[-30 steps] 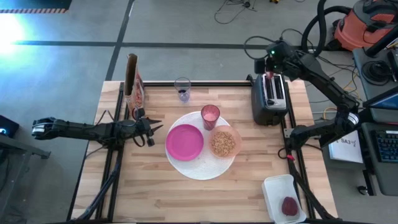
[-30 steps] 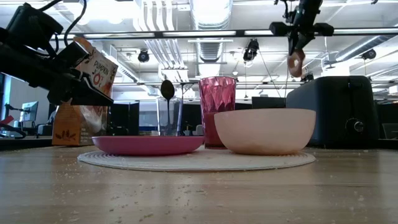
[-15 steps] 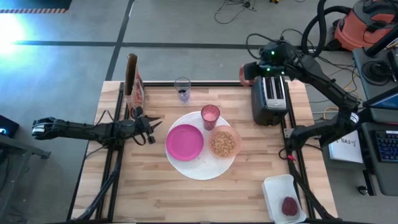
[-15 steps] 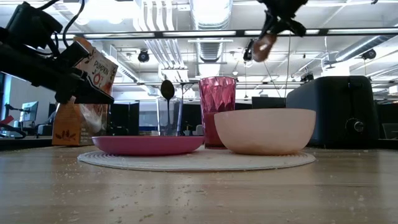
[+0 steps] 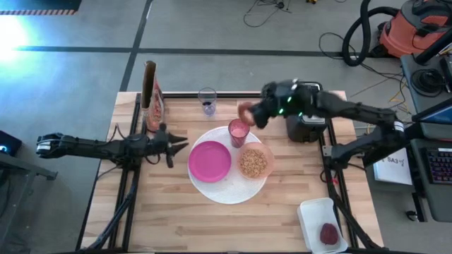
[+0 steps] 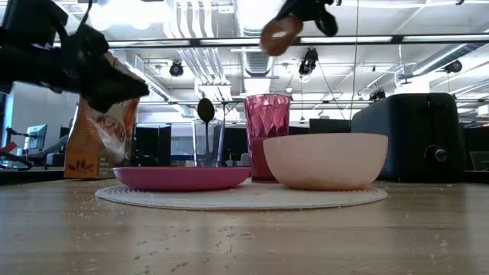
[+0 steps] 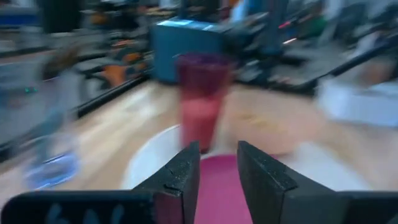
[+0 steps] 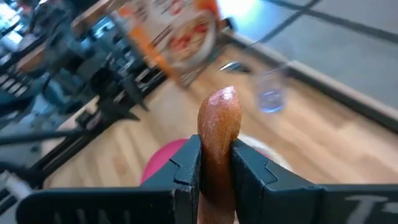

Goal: Arrange a breakfast setting
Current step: Put the toasted bagel on the pink plate from the toaster

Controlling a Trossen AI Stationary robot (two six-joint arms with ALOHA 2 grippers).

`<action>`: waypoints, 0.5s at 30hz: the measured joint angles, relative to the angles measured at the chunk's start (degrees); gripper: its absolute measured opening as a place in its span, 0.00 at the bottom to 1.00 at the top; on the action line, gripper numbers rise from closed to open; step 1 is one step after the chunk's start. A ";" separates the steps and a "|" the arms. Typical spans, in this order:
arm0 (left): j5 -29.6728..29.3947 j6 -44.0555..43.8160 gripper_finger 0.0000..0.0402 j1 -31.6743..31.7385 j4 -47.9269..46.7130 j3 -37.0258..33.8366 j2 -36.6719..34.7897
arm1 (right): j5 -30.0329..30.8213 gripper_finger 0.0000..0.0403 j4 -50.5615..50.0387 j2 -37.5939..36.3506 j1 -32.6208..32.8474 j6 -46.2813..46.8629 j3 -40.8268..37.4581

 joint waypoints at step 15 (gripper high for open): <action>10.84 -2.51 0.55 -0.02 8.02 0.00 0.00 | 1.33 0.13 26.48 15.64 12.07 -6.43 -3.94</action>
